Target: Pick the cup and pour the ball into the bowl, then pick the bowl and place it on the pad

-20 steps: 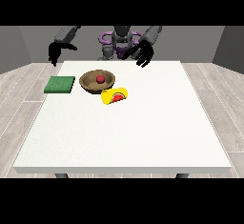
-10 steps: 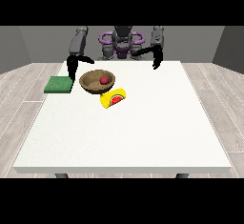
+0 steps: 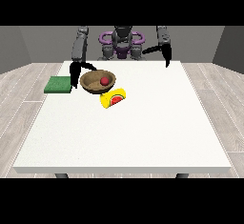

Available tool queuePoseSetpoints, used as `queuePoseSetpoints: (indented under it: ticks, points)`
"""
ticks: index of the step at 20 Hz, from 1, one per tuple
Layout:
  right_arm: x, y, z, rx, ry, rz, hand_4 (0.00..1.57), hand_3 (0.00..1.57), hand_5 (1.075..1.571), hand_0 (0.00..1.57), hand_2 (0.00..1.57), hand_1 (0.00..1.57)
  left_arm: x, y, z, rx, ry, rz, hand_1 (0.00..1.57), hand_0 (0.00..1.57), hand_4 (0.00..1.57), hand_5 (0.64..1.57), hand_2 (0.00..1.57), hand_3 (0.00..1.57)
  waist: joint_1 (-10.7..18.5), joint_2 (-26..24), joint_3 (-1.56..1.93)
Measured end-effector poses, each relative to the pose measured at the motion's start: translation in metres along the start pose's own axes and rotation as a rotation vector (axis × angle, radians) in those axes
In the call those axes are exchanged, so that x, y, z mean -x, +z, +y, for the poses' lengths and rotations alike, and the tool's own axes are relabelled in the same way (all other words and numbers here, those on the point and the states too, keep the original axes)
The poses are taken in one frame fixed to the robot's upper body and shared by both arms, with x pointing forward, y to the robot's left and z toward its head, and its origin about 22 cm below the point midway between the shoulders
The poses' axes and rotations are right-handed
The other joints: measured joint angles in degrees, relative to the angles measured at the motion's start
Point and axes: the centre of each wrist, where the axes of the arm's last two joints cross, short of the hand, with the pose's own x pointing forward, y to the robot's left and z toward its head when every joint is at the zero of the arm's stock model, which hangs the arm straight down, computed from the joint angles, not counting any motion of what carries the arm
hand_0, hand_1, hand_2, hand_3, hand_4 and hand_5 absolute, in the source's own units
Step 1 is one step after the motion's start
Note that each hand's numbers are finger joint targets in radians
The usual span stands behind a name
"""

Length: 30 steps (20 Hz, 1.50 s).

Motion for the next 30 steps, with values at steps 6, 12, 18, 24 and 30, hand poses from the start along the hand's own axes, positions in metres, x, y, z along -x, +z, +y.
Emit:
queuePoseSetpoints:
  ticks: [6, 12, 18, 24, 30]
  points:
    - [0.012, -0.004, -0.005, 0.010, -0.001, -0.005, 0.14, 0.00, 1.564, 0.00, 0.00, 0.00, -0.010, 0.000, 0.006, 0.000, 0.000, -0.027, 0.00, 0.00, 0.00, 1.566, 0.00, 0.00, 0.4, 1.5, 0.03]
    - [0.024, -0.003, 0.004, 0.052, -0.031, 0.009, 0.44, 0.00, 1.533, 0.78, 0.39, 0.78, -0.019, 0.002, 0.013, 0.011, 0.004, -0.047, 0.00, 0.00, 0.00, 1.569, 0.00, 0.00, 1.8, 2.0, -0.36]
    - [0.020, 0.003, -0.025, 0.196, 0.201, 0.005, 0.94, 1.51, 1.549, 1.57, 1.57, 1.57, -0.036, -0.008, 0.013, 0.050, 0.012, -0.113, 0.00, 0.00, 0.60, 1.544, 0.00, 0.00, 4.9, 3.5, -2.05]
    - [0.013, 0.001, -0.034, 0.279, 0.476, 0.087, 0.89, 1.18, 1.567, 1.57, 1.57, 1.57, -0.034, -0.008, 0.008, 0.080, 0.033, -0.092, 0.00, 0.00, 0.93, 1.436, 0.00, 0.00, 7.2, 1.5, -1.94]
    - [0.004, -0.014, -0.013, 0.291, 0.573, 0.318, 0.82, 0.86, 1.564, 1.57, 1.57, 1.57, 0.009, 0.011, 0.033, 0.011, 0.053, 0.054, 0.00, 0.00, 1.00, 1.410, 0.00, 0.00, 2.6, -5.9, -0.63]
